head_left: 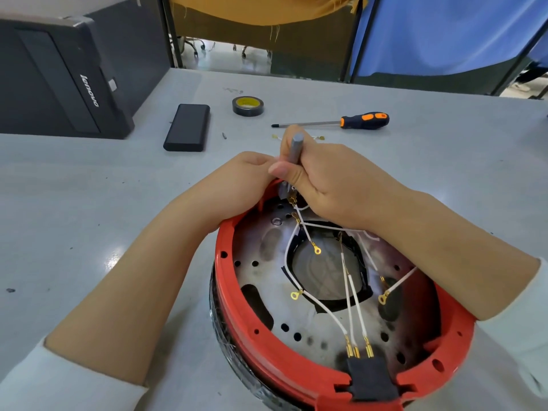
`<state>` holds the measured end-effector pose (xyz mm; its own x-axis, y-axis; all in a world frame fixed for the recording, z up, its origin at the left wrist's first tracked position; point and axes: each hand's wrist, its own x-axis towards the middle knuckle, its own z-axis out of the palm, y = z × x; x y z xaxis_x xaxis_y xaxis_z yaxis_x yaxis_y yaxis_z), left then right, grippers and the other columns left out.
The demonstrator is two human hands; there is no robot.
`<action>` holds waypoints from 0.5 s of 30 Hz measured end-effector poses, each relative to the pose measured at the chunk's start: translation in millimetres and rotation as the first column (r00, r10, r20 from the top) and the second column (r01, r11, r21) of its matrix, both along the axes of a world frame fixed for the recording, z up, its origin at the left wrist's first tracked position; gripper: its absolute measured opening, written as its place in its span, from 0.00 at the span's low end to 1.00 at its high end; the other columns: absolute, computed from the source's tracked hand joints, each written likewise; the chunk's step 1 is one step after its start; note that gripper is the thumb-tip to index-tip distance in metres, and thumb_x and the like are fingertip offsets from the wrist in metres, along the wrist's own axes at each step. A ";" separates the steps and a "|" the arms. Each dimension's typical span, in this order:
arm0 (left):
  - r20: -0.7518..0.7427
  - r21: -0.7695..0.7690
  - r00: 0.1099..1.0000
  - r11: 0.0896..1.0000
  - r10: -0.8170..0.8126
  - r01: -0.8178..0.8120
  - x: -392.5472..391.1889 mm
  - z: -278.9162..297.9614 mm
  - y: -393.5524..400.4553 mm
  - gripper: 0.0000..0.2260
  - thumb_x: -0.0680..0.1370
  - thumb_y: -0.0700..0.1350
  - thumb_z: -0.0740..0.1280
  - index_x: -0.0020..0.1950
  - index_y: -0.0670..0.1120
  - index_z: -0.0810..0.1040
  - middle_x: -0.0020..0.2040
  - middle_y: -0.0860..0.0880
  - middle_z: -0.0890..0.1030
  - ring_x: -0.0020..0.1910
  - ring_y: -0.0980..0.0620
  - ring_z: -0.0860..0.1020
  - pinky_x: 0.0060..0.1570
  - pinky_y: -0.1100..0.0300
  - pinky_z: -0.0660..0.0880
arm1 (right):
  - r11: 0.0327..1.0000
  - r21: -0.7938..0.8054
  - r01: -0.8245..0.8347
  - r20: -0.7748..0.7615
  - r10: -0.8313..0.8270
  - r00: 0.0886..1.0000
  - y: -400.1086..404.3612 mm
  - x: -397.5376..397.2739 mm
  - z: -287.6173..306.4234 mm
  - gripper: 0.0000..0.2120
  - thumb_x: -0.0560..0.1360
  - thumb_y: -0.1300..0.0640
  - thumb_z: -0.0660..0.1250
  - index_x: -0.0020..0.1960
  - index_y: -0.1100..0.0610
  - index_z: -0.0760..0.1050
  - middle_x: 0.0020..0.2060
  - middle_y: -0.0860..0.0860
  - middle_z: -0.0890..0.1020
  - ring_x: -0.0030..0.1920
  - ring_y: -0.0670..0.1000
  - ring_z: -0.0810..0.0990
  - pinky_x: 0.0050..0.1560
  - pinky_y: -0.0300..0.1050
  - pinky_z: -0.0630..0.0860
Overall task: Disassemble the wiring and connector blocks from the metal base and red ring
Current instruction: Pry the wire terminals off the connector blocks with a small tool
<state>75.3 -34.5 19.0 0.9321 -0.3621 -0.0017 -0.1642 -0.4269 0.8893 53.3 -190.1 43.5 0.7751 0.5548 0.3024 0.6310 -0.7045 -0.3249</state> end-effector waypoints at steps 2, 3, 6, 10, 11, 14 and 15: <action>0.023 0.000 1.000 1.000 0.013 -0.013 -0.3 0.4 -0.4 0.15 0.78 0.45 0.57 0.41 0.38 0.79 0.41 0.37 0.80 0.36 0.53 0.73 0.39 0.62 0.72 | 0.999 -0.034 0.012 0.043 -0.011 0.999 1.3 -0.9 0.1 0.14 0.78 0.40 0.47 0.48 0.51 0.60 0.32 0.49 0.78 0.32 0.52 0.76 0.37 0.53 0.74; 0.031 -0.002 0.999 1.000 0.020 -0.019 -0.1 0.6 -0.2 0.14 0.77 0.43 0.57 0.39 0.39 0.78 0.36 0.41 0.80 0.33 0.55 0.73 0.34 0.67 0.71 | 0.999 -0.048 0.018 0.066 -0.015 0.998 2.0 -1.4 0.3 0.14 0.78 0.40 0.46 0.48 0.51 0.60 0.32 0.50 0.78 0.32 0.53 0.76 0.37 0.54 0.74; 0.051 -0.001 0.998 1.000 0.030 -0.029 1.0 -0.1 -0.2 0.14 0.75 0.39 0.56 0.32 0.44 0.75 0.26 0.57 0.77 0.25 0.63 0.70 0.26 0.74 0.67 | 0.995 -0.096 0.013 0.132 0.000 0.991 2.1 -2.4 -0.3 0.14 0.78 0.39 0.45 0.47 0.50 0.58 0.32 0.49 0.79 0.31 0.53 0.75 0.34 0.52 0.73; 0.047 0.005 0.999 1.000 0.025 -0.025 2.8 -2.2 -0.8 0.15 0.79 0.43 0.56 0.40 0.40 0.80 0.38 0.47 0.83 0.35 0.56 0.76 0.41 0.61 0.75 | 0.996 -0.062 0.057 0.116 -0.050 0.992 2.1 -0.2 -1.4 0.12 0.79 0.40 0.47 0.48 0.49 0.58 0.27 0.45 0.72 0.28 0.43 0.70 0.30 0.40 0.64; 0.031 -0.001 0.999 0.999 0.037 -0.037 2.8 -2.4 -1.4 0.16 0.80 0.47 0.57 0.45 0.38 0.80 0.44 0.41 0.82 0.38 0.52 0.76 0.44 0.55 0.75 | 0.996 -0.030 0.083 0.081 -0.080 0.994 2.4 1.7 -1.5 0.12 0.80 0.41 0.48 0.48 0.49 0.59 0.26 0.44 0.71 0.29 0.43 0.70 0.31 0.38 0.63; 0.022 -0.023 0.998 0.998 0.057 -0.056 4.1 -4.3 -3.7 0.20 0.80 0.52 0.57 0.48 0.37 0.79 0.45 0.39 0.82 0.37 0.55 0.75 0.39 0.65 0.74 | 0.991 0.030 0.129 -0.014 -0.128 0.992 4.8 6.9 -1.8 0.11 0.81 0.42 0.50 0.47 0.48 0.60 0.29 0.45 0.73 0.33 0.43 0.72 0.33 0.38 0.63; 0.025 -0.022 0.997 0.997 0.068 -0.067 4.3 -4.4 -3.7 0.19 0.80 0.51 0.57 0.48 0.37 0.80 0.40 0.42 0.82 0.35 0.58 0.74 0.34 0.70 0.72 | 0.991 0.041 0.131 -0.038 -0.129 0.991 6.3 7.8 -1.8 0.10 0.81 0.42 0.50 0.47 0.48 0.60 0.30 0.45 0.74 0.33 0.44 0.73 0.34 0.39 0.64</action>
<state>79.6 -38.2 14.6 0.9541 -0.2979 0.0300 -0.1589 -0.4186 0.8942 61.1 -183.8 41.8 0.8504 0.4358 0.2949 0.5227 -0.7644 -0.3775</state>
